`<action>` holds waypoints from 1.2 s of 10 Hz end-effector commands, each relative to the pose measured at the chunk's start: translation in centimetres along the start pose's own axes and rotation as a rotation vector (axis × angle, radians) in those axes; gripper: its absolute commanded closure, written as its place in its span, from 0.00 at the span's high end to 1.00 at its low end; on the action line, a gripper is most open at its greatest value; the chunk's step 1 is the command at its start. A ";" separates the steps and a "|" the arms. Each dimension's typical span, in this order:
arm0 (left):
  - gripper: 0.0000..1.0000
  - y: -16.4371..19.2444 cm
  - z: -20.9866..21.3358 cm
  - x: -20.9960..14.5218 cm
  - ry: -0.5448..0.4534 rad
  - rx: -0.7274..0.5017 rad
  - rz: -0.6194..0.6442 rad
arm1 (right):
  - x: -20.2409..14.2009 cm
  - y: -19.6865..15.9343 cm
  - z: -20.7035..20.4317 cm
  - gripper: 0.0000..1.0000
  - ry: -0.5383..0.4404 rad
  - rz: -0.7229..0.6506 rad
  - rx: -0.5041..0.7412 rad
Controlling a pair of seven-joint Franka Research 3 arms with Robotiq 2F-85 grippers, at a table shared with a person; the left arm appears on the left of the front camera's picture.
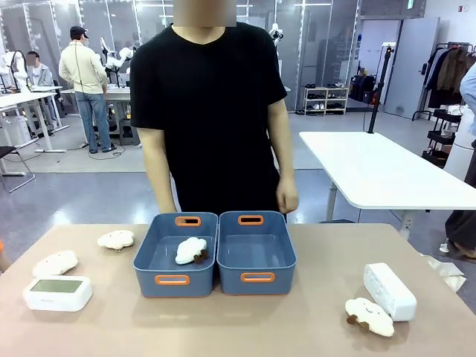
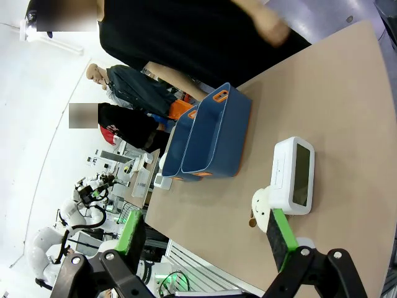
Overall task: Sort the digital clocks into the basket.
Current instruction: Pick up the Digital clock from the table and place it into the empty Plastic storage basket.
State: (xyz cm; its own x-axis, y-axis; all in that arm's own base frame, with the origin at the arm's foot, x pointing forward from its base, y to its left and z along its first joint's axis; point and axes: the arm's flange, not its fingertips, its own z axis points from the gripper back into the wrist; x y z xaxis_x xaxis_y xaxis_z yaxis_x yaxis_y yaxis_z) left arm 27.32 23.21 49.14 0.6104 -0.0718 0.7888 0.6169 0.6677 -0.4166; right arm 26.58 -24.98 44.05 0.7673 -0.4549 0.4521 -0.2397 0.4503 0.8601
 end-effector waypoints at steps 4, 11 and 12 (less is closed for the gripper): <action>1.00 -4.9 -15.5 3.1 0.572 0.123 -0.951 | -0.1 0.1 0.1 1.00 0.001 0.004 0.005; 1.00 -7.2 -22.7 4.1 0.793 -0.034 -1.088 | -0.1 0.1 0.1 1.00 0.001 0.004 0.005; 1.00 -7.2 -22.7 4.1 0.793 -0.034 -1.088 | -0.1 0.1 0.1 1.00 0.001 0.004 0.005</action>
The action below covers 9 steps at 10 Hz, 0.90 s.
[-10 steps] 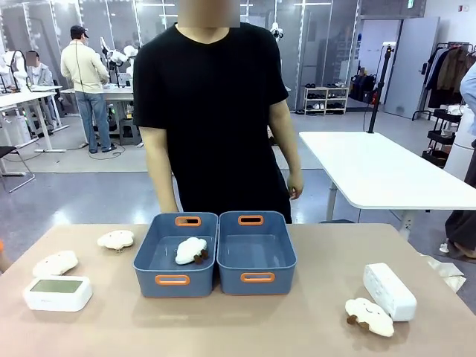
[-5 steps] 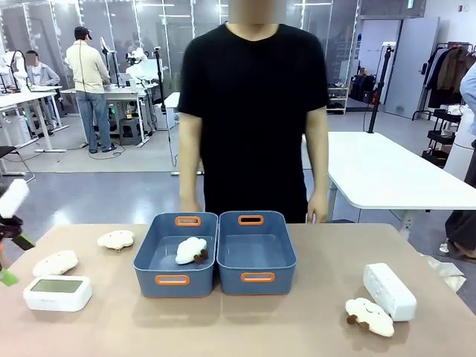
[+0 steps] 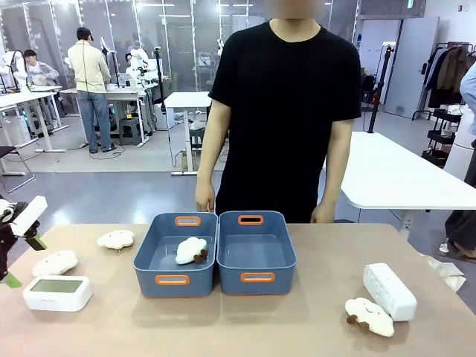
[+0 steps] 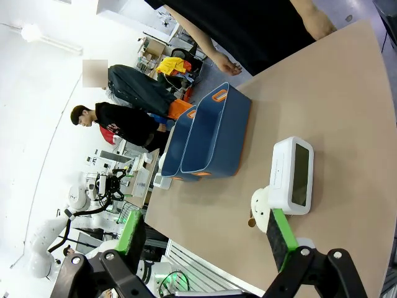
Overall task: Sort the digital clocks into the basket.
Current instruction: Pick up the Digital clock from the table and place it into the empty Plastic storage basket.
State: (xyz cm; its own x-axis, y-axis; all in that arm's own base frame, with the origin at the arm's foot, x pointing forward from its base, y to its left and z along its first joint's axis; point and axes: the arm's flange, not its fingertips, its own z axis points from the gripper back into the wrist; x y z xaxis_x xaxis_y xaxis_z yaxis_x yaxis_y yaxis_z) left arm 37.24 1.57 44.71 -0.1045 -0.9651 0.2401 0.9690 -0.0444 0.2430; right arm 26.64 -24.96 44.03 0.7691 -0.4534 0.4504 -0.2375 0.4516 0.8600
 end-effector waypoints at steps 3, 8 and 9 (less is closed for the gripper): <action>1.00 3.8 -4.5 -1.2 0.090 -0.065 0.036 | -0.1 0.1 0.1 1.00 -0.001 0.005 0.007; 1.00 6.9 -11.8 -2.0 0.161 -0.040 -0.010 | -0.1 0.1 0.1 1.00 -0.001 0.005 0.007; 1.00 7.6 -12.9 -2.2 0.168 -0.041 -0.010 | -0.1 0.1 0.1 1.00 -0.001 0.005 0.007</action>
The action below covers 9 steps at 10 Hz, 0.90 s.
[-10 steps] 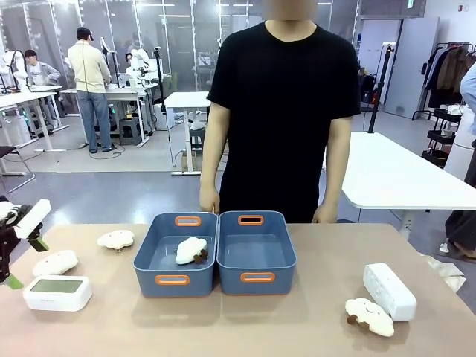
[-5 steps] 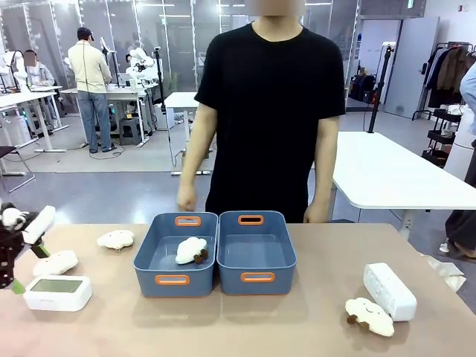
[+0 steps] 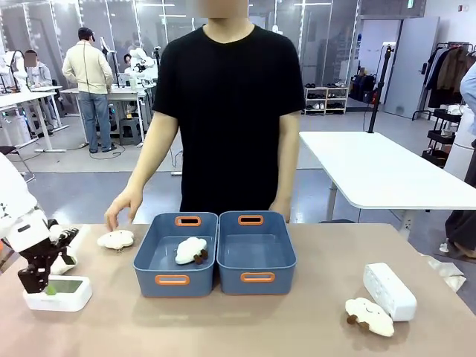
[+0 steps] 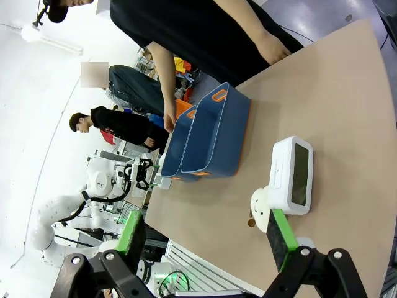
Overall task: Sort the digital clocks into the basket.
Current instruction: Pick up the Digital clock from the table and place it into the empty Plastic storage basket.
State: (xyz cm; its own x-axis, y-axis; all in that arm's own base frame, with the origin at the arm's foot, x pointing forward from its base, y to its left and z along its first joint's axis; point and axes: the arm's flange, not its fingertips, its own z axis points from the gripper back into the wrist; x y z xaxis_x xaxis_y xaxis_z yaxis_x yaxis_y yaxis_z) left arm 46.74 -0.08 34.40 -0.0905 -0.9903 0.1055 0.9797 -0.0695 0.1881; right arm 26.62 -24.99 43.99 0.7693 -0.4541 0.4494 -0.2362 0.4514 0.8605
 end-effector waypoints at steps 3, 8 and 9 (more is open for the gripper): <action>1.00 0.0 0.0 0.0 0.000 0.000 0.000 | -0.1 0.1 0.1 1.00 -0.001 0.007 0.008; 1.00 0.0 0.0 0.0 0.000 0.000 0.000 | -0.1 0.1 0.1 1.00 -0.001 0.007 0.008; 1.00 0.0 0.0 0.0 0.000 0.000 0.000 | -0.1 0.1 0.1 1.00 -0.001 0.007 0.008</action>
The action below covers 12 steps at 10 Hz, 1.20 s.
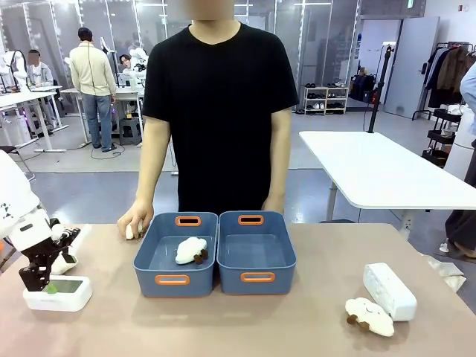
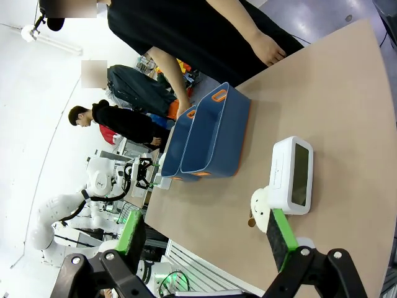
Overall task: Sort the digital clocks into the basket.
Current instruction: Pick up the Digital clock from the table and place it into the empty Plastic storage basket.
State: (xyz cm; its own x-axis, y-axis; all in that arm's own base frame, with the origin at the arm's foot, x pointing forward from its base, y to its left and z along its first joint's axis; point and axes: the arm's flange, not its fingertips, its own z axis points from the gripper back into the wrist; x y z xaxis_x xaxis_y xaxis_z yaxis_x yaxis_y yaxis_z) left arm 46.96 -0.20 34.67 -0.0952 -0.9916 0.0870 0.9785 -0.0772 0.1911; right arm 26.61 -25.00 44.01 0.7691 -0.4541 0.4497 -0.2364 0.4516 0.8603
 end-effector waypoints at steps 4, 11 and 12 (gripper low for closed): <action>1.00 -0.3 -0.2 -0.1 -0.017 -0.002 0.008 | -0.1 0.1 0.1 1.00 -0.001 0.006 0.008; 1.00 -0.3 2.5 -0.7 -0.065 -0.199 0.015 | -0.1 0.1 0.1 1.00 -0.001 0.006 0.008; 1.00 -0.3 1.7 -0.5 -0.038 -0.194 0.015 | -0.1 0.1 0.1 1.00 -0.001 0.006 0.008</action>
State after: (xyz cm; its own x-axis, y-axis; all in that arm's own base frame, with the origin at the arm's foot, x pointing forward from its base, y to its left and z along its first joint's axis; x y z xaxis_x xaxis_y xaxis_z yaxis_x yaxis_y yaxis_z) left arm 45.65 0.54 36.85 -0.0830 -0.9849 0.1519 0.9965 -0.0825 0.0094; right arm 26.61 -25.00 44.02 0.7690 -0.4541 0.4499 -0.2365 0.4517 0.8602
